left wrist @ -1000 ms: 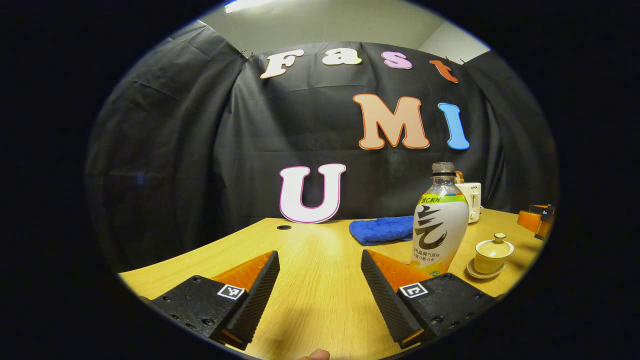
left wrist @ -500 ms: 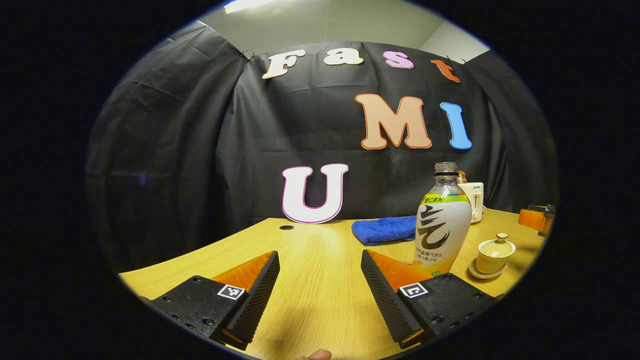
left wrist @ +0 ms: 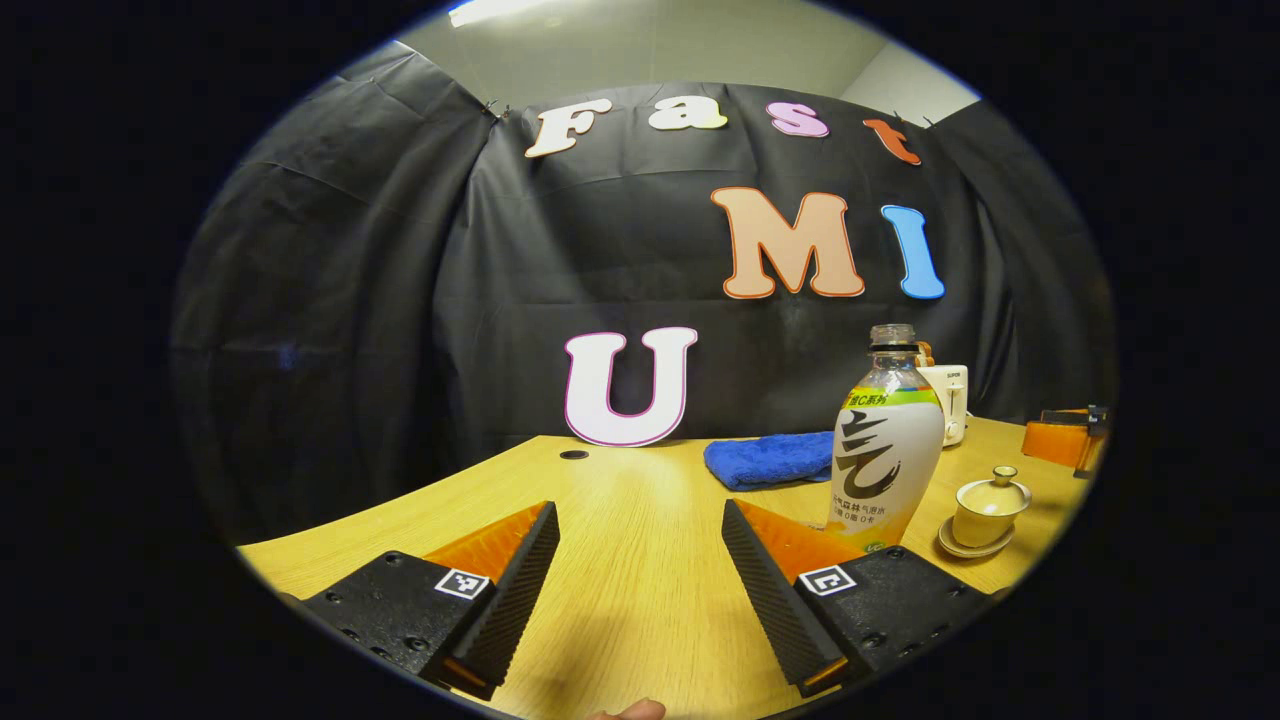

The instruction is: Open the teacup lid with one hand, grasp the water bottle and pour water into the teacup with the other hand; after pouring, place the water bottle on the coaster and then close the teacup lid.

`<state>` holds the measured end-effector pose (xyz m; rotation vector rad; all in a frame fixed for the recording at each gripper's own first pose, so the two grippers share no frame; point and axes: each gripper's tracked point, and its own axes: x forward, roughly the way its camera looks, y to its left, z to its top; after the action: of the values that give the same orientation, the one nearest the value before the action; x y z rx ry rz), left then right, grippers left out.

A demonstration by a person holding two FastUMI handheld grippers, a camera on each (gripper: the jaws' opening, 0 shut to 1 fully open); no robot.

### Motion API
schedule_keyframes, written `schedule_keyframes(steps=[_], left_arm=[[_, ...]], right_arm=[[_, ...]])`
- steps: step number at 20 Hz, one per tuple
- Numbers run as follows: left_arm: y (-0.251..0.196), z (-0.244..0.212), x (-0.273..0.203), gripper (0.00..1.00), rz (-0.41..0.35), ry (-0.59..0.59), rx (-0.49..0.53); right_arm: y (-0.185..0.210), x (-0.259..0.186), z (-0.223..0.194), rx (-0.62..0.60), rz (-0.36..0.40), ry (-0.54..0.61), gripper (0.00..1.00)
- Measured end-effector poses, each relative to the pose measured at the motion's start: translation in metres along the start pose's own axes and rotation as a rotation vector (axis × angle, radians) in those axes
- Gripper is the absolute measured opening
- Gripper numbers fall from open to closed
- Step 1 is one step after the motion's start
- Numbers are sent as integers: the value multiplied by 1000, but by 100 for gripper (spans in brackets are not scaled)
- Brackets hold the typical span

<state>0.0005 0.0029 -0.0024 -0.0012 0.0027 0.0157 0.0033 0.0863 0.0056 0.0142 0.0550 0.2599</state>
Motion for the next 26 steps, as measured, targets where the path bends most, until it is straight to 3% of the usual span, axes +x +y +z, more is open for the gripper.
schedule_keyframes(steps=[10,12,13,15,20,22,25,26], left_arm=[[1,-1,1,99,0,1,-1],[0,-1,1,95,-1,1,-2],[0,-1,0,99,-2,1,-2],[0,0,1,95,-4,1,-2],[0,0,1,95,-7,1,-2],[0,0,2,96,-8,1,-3],[0,-1,1,96,-8,1,-3],[0,0,0,96,-8,1,-3]], right_arm=[[33,13,-15,-58,54,64,96],[36,17,-20,-62,57,80,94],[36,18,-21,-66,54,86,89],[37,19,-26,-78,54,97,79],[47,21,-34,-108,73,120,78],[45,22,-33,-109,67,119,50],[40,17,-30,-91,53,105,51],[37,24,-33,-82,50,116,42]])
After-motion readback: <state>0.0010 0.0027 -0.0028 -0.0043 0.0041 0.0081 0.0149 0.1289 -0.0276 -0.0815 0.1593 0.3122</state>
